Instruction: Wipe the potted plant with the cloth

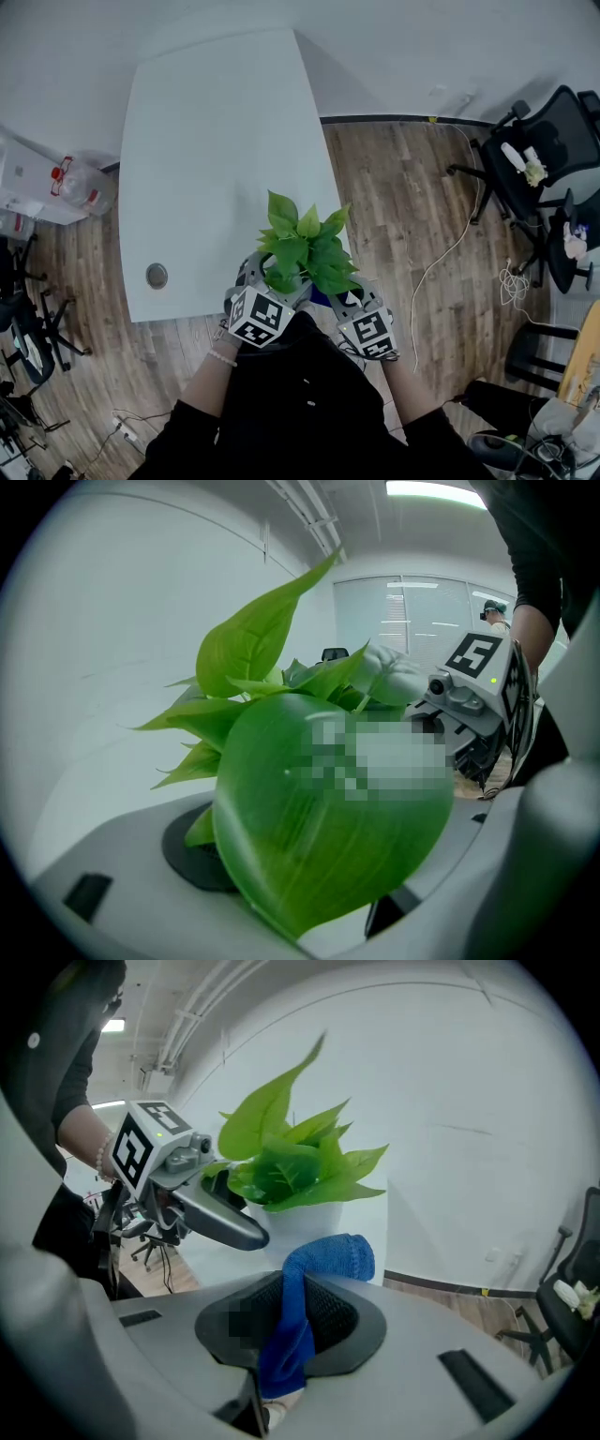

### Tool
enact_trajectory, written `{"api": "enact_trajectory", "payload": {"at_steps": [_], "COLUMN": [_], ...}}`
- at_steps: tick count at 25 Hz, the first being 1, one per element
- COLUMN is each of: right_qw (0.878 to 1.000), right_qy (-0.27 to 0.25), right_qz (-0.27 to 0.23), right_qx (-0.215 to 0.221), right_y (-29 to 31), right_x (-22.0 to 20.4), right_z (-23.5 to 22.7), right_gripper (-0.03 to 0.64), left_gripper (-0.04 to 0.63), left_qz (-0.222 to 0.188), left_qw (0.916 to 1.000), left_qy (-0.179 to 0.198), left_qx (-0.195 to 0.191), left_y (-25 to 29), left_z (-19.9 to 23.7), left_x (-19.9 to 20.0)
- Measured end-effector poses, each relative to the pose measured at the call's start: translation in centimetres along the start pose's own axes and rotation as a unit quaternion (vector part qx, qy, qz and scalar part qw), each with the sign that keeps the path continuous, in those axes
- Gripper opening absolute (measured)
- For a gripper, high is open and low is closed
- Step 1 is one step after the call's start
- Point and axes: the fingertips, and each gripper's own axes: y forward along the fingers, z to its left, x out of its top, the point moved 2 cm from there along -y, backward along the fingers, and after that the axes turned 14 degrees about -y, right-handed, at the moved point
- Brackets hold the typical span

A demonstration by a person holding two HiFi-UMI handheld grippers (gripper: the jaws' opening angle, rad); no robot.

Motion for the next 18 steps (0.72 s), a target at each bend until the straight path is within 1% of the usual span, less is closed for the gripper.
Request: {"api": "enact_trajectory", "payload": {"at_steps": [4, 8, 11, 13, 16, 18], "right_qw": [1.0, 0.998, 0.994, 0.989, 0.979, 0.97], "right_qy": [-0.023, -0.06, -0.098, -0.13, -0.17, -0.198], "right_qz": [0.004, 0.0, -0.004, -0.009, -0.023, -0.03], "right_qx": [-0.004, 0.011, 0.042, 0.066, 0.108, 0.138], "right_y": [0.5, 1.6, 2.8, 3.9, 5.7, 6.8], "right_x": [-0.3, 0.2, 0.9, 1.8, 3.4, 4.4], "right_z": [-2.7, -5.1, -6.6, -7.4, -8.2, -8.7], "right_gripper": [0.091, 0.091, 0.091, 0.091, 0.091, 0.089], "left_gripper": [0.391, 0.391, 0.391, 0.39, 0.39, 0.39], "left_qz": [0.001, 0.004, 0.007, 0.009, 0.013, 0.015], "left_qw": [1.0, 1.0, 1.0, 0.9999, 0.9999, 0.9999], "left_qy": [0.001, 0.002, 0.003, 0.005, 0.006, 0.007], "left_qx": [0.0, 0.0, -0.001, -0.002, -0.001, -0.001], "left_y": [0.1, 0.1, 0.1, 0.1, 0.0, 0.1], "left_z": [0.0, 0.0, 0.0, 0.1, 0.2, 0.2], "left_x": [-0.1, -0.1, -0.2, -0.3, -0.3, -0.3]}}
